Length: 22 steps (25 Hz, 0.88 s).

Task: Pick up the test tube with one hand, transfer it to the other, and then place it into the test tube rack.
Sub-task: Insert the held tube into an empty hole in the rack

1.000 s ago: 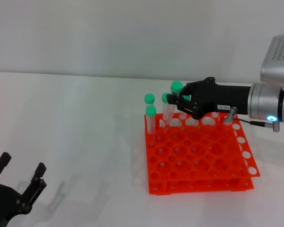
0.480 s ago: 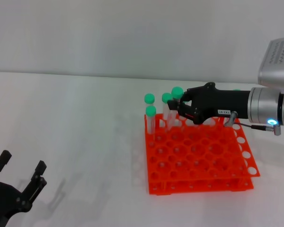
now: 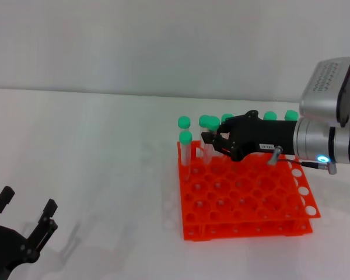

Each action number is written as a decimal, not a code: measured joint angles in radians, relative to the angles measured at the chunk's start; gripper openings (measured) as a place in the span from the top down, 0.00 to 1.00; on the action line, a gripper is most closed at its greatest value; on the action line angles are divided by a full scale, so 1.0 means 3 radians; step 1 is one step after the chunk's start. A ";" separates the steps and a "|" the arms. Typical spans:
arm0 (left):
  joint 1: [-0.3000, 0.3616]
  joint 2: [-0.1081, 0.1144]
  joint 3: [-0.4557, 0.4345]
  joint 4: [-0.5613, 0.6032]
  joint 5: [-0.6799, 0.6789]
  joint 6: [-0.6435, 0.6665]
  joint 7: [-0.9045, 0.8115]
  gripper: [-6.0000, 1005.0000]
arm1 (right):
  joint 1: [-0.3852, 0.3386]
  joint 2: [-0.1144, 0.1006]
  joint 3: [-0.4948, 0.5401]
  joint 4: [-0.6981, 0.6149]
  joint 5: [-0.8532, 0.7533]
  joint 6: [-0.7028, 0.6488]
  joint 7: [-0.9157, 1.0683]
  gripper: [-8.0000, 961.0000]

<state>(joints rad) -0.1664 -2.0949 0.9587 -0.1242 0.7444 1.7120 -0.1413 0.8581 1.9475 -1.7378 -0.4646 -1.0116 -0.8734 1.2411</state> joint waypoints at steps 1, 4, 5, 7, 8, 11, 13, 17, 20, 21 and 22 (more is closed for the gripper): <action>0.0003 0.0000 0.0000 0.0000 0.0000 0.0000 0.0000 0.19 | 0.0004 0.0006 0.0000 0.0000 -0.0010 0.0017 -0.0002 0.72; 0.0008 -0.0002 0.0000 -0.0006 0.0001 0.0000 0.0001 0.19 | 0.0013 0.0025 0.0001 -0.0001 -0.0047 0.0052 -0.0007 0.72; 0.0006 -0.0002 0.0000 -0.0012 0.0001 0.0000 0.0001 0.19 | 0.0014 0.0035 0.0001 -0.0001 -0.0070 0.0074 -0.0009 0.72; -0.0002 -0.0001 0.0000 -0.0025 -0.0001 0.0000 0.0001 0.19 | 0.0016 0.0056 0.0001 -0.0003 -0.0113 0.0124 -0.0009 0.72; -0.0004 -0.0001 0.0000 -0.0028 -0.0002 0.0000 0.0001 0.19 | 0.0018 0.0068 0.0001 -0.0004 -0.0134 0.0151 -0.0009 0.72; -0.0009 0.0001 0.0000 -0.0031 -0.0003 0.0000 0.0001 0.19 | 0.0022 0.0089 -0.0002 -0.0006 -0.0149 0.0199 -0.0009 0.71; -0.0010 0.0001 0.0000 -0.0031 -0.0003 0.0000 0.0001 0.19 | 0.0023 0.0098 -0.0007 -0.0006 -0.0150 0.0210 -0.0010 0.71; -0.0011 0.0003 0.0000 -0.0031 -0.0005 0.0000 0.0001 0.20 | 0.0024 0.0119 -0.0013 -0.0006 -0.0160 0.0214 -0.0013 0.71; -0.0012 0.0004 0.0000 -0.0031 -0.0006 -0.0002 0.0001 0.20 | 0.0023 0.0144 -0.0003 -0.0005 -0.0213 0.0241 -0.0015 0.70; -0.0013 0.0003 0.0000 -0.0031 -0.0007 -0.0003 0.0001 0.20 | 0.0019 0.0155 0.0000 -0.0008 -0.0228 0.0261 -0.0016 0.70; -0.0013 0.0003 0.0000 -0.0031 -0.0007 -0.0004 0.0001 0.20 | 0.0017 0.0162 0.0000 -0.0009 -0.0230 0.0276 -0.0018 0.70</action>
<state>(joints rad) -0.1703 -2.0939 0.9587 -0.1335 0.7424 1.7108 -0.1410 0.8633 1.9960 -1.7378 -0.4674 -1.0805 -0.7907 1.2357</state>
